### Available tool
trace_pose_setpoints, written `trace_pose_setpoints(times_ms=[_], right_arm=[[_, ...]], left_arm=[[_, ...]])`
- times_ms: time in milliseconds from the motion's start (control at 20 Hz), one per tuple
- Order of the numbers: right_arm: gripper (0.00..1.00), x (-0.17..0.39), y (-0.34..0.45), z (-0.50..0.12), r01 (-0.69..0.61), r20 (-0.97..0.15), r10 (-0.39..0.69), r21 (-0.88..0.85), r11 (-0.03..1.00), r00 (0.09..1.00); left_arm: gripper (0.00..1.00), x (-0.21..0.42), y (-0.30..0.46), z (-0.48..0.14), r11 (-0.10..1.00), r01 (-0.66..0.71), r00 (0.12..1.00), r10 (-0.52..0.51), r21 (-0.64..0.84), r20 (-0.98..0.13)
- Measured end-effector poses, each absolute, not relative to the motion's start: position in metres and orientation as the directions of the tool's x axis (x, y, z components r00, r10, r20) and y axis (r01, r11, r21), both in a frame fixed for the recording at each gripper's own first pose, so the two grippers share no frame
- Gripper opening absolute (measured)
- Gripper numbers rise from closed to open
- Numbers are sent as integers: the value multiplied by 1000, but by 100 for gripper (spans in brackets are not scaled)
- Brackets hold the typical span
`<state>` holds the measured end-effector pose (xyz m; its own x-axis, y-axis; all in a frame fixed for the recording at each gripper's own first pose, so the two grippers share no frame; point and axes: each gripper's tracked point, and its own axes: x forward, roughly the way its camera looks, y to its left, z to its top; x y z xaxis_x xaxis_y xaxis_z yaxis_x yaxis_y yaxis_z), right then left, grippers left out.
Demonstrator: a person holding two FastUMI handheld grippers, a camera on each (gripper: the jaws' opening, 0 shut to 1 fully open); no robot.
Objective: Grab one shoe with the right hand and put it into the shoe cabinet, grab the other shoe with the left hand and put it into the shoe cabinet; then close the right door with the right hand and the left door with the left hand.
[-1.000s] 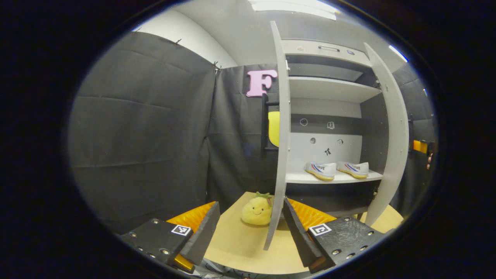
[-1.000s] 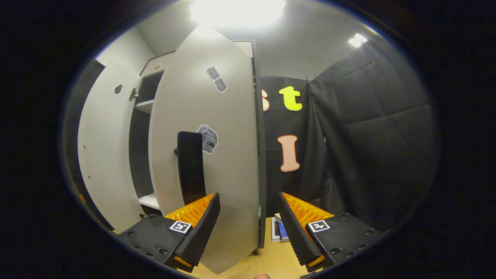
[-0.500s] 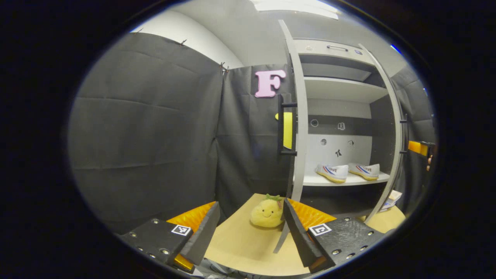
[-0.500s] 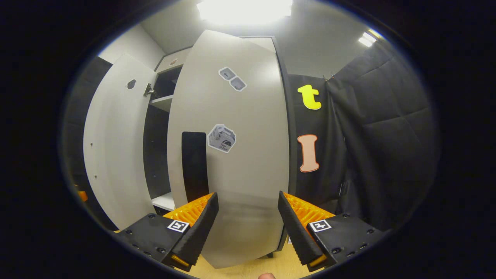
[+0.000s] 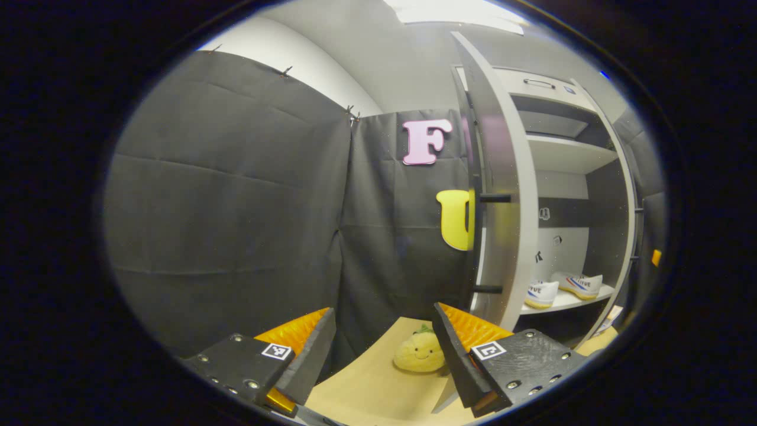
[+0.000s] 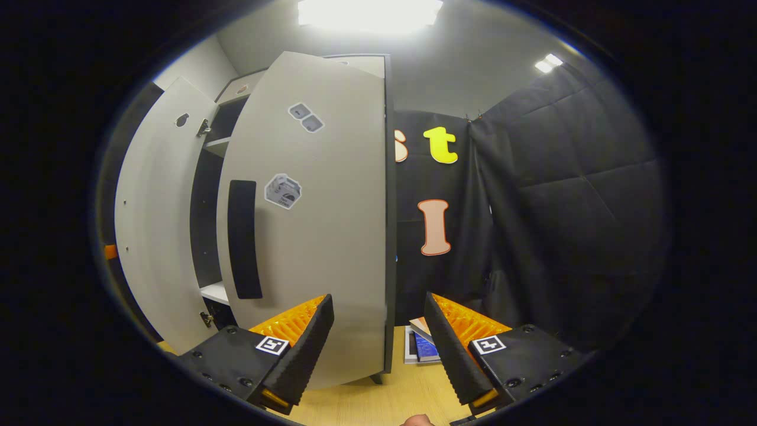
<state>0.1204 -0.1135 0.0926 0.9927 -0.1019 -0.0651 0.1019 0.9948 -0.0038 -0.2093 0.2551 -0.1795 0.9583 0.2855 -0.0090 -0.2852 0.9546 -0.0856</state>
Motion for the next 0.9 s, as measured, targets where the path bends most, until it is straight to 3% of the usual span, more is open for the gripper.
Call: trace_pose_setpoints(times_ms=[300,350,400,700,800,900], right_arm=[[97,91,-158,70,179,-120,-181,-21,984,976],[96,87,-162,67,186,-127,-187,-21,982,974],[96,84,-166,65,191,-132,-193,-22,981,972],[94,72,-180,56,201,-148,-203,-31,979,968],[96,72,-179,52,199,-152,-200,-22,980,968],[96,71,-177,49,190,-159,-190,-16,982,969]], left_arm=[[98,-178,263,-163,958,-270,962,272,-92,6],[93,-175,261,-163,959,-267,963,269,-91,4],[98,-172,258,-163,961,-263,964,265,-89,3],[98,-173,250,-162,953,-294,955,295,-69,14],[93,-173,251,-161,952,-303,952,304,-47,20],[98,-175,246,-159,953,-300,953,301,-30,24]])
